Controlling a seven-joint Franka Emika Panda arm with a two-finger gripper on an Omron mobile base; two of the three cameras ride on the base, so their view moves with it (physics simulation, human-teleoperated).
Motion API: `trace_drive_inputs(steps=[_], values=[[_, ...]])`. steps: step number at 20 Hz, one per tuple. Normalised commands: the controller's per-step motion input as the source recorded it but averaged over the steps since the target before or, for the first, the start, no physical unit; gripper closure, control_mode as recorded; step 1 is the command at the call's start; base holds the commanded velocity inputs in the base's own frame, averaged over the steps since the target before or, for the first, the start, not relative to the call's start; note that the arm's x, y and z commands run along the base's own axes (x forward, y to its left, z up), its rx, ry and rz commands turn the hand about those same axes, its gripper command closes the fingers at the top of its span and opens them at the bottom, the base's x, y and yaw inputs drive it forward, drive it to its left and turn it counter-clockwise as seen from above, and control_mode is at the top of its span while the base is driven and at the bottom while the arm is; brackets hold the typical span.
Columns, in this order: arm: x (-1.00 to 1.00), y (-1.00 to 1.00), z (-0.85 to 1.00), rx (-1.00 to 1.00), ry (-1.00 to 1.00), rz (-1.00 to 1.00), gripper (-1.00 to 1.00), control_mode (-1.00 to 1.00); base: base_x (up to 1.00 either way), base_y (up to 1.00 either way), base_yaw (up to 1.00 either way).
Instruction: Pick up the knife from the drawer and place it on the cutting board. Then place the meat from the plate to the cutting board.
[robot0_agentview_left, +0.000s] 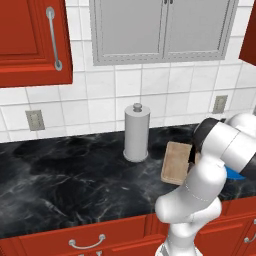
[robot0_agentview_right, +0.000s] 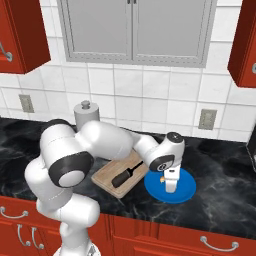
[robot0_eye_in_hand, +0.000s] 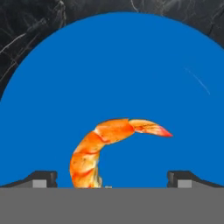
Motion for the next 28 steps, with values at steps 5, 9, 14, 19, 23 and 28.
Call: trace_drive_inputs(steps=[5,9,14,19,23,28], values=[[0.19,-0.04,-0.09,0.0,0.0,0.0,-1.0,-1.0,0.0,0.0,0.0],[0.13,-0.09,-0.14,0.0,0.0,0.0,-1.0,-1.0,0.0,0.0,0.0],[0.04,-0.07,-0.16,0.0,0.0,0.0,-1.0,-1.0,0.0,0.0,0.0],[0.08,-0.11,-0.08,0.0,0.0,0.01,-1.0,-1.0,0.0,0.0,0.0],[0.09,-0.06,-0.07,0.0,0.0,0.01,-1.0,-1.0,0.0,0.0,0.0],[0.03,0.0,-0.28,0.01,0.0,0.0,-1.0,-1.0,0.0,0.0,0.0]])
